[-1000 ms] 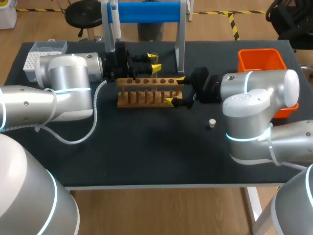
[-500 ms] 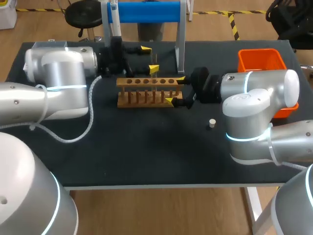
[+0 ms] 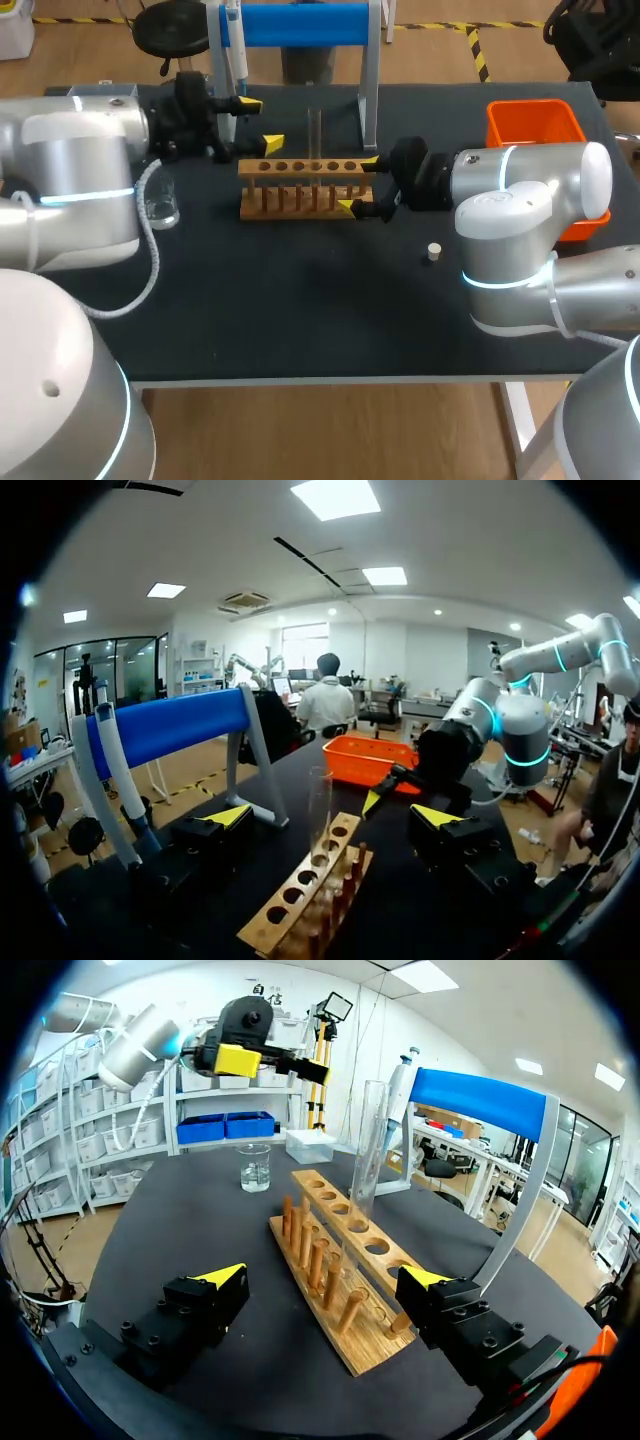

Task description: Invert the test tube, pick up the pipette, mount the tip to pipette, aspirate from beaker and dispense into the tube, eject the tip, return the pipette, and cap with the stopper.

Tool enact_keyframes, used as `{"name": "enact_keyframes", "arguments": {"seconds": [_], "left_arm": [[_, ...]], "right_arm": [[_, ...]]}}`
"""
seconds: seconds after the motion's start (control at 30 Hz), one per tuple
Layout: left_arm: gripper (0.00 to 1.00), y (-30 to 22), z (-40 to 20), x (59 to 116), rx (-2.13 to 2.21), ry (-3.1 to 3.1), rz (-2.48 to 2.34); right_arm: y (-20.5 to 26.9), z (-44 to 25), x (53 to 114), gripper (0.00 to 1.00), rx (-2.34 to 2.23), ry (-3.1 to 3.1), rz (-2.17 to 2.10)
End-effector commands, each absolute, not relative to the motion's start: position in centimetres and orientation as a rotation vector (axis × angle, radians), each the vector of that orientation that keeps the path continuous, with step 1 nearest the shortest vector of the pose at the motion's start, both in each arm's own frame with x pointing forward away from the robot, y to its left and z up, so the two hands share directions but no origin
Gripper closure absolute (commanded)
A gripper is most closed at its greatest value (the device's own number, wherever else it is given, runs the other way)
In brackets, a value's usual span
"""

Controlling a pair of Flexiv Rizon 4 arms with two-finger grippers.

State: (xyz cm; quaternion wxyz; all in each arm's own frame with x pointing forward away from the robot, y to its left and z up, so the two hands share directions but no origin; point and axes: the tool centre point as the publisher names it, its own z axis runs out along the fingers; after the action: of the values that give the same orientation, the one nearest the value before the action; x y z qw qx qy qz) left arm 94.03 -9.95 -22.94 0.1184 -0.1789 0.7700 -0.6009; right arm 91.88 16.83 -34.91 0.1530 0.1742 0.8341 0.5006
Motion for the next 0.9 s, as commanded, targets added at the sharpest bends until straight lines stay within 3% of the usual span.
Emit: {"name": "enact_keyframes", "arguments": {"seconds": [0.03,0.33,0.9], "left_arm": [[0.0,-9.6,-22.7,93.5,-0.535,2.241,-1.749],[0.0,-9.6,-22.7,93.5,-0.535,2.241,-1.749],[0.0,11.8,-26.5,97.0,-1.099,1.71,-1.26]], "right_arm": [[16.8,-34.9,91.9,0.0,0.5,2.393,1.435],[16.8,-34.9,91.9,0.0,0.5,2.393,1.435],[16.8,-34.9,91.9,0.0,0.5,2.393,1.435]]}}
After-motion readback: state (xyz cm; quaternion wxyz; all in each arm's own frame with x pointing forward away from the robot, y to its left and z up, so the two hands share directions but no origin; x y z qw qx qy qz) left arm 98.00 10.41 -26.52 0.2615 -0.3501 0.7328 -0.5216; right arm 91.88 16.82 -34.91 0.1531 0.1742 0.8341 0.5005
